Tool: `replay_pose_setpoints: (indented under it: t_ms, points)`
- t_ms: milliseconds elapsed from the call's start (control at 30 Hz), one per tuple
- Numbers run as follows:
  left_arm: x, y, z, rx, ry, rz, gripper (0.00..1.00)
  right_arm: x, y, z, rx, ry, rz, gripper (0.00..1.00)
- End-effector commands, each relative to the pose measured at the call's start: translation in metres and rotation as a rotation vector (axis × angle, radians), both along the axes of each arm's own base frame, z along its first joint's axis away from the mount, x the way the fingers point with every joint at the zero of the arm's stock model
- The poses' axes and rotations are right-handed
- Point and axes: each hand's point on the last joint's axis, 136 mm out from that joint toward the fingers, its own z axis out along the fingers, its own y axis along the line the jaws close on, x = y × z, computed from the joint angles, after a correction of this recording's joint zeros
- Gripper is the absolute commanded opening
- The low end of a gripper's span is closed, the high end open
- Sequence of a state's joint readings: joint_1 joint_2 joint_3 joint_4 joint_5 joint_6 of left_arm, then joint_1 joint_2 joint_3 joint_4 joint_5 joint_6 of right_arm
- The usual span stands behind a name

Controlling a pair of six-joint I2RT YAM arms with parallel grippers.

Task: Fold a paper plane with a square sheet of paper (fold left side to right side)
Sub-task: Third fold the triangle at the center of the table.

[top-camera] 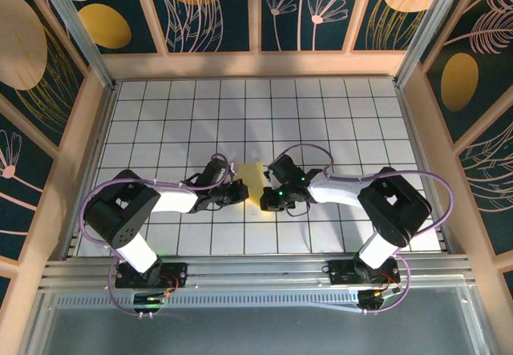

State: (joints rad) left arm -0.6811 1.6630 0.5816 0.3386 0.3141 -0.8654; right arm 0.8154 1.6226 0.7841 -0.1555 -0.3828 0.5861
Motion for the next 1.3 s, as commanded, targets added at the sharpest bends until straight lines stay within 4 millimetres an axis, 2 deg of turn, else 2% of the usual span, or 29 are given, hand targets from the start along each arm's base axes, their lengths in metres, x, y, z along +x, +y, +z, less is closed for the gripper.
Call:
replay_pose_setpoints:
  t_ms: [0, 67, 267, 467, 900, 1267]
  points:
    - [-0.009, 0.013, -0.024, 0.088, 0.065, 0.022, 0.00, 0.011, 0.013, 0.029, 0.069, -0.048, -0.010, 0.00]
    - [-0.009, 0.013, -0.024, 0.088, 0.066, 0.023, 0.00, 0.011, 0.021, 0.031, 0.105, -0.043, -0.008, 0.00]
    - [-0.009, 0.014, -0.026, 0.099, 0.072, 0.024, 0.00, 0.016, 0.032, 0.019, 0.098, -0.034, -0.012, 0.00]
    - [-0.009, 0.015, -0.027, 0.107, 0.073, 0.025, 0.00, 0.014, 0.033, 0.005, 0.073, -0.014, -0.013, 0.00]
    - [-0.009, 0.018, -0.028, 0.128, 0.074, 0.022, 0.00, 0.009, 0.015, -0.020, -0.025, 0.010, -0.041, 0.00]
    - [-0.009, 0.025, -0.033, 0.183, 0.075, 0.020, 0.00, 0.002, -0.004, -0.031, -0.115, 0.031, -0.042, 0.00]
